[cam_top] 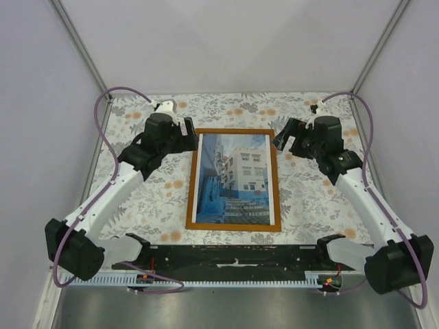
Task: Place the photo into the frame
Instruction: Reset both arms
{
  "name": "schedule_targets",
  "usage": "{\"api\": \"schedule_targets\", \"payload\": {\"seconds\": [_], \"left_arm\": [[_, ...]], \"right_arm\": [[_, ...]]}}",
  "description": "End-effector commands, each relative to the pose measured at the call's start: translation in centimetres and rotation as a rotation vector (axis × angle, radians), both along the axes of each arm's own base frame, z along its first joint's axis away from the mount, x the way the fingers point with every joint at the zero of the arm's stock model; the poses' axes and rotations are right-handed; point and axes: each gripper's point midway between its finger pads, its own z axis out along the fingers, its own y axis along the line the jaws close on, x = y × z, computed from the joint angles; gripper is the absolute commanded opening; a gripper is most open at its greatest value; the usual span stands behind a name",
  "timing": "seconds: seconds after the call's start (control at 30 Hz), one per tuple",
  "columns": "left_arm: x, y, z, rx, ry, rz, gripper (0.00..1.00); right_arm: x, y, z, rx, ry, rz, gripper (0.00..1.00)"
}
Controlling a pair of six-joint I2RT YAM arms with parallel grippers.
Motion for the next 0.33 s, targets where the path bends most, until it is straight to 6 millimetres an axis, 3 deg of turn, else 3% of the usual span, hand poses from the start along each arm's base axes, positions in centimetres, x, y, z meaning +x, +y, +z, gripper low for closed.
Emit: {"api": "schedule_targets", "payload": {"seconds": [0.0,0.13,0.3], "left_arm": [[-1.0,-0.1,1.8,0.011,-0.041,-0.064,0.96],[-1.1,0.1,0.7,0.009,-0.036,-0.049,0.97],[-1.1,0.2,0.7,0.006,-0.048,-0.049,0.97]], "right_arm": [[-1.6,-1.1,1.3,-0.033,-0.048,-0.027,0.98],[-1.9,-1.5,2.6,-0.029,-0.092,-0.056,0.98],[-2.2,-2.1,3.6,-0.038,-0.123,-0.073,0.98]]}}
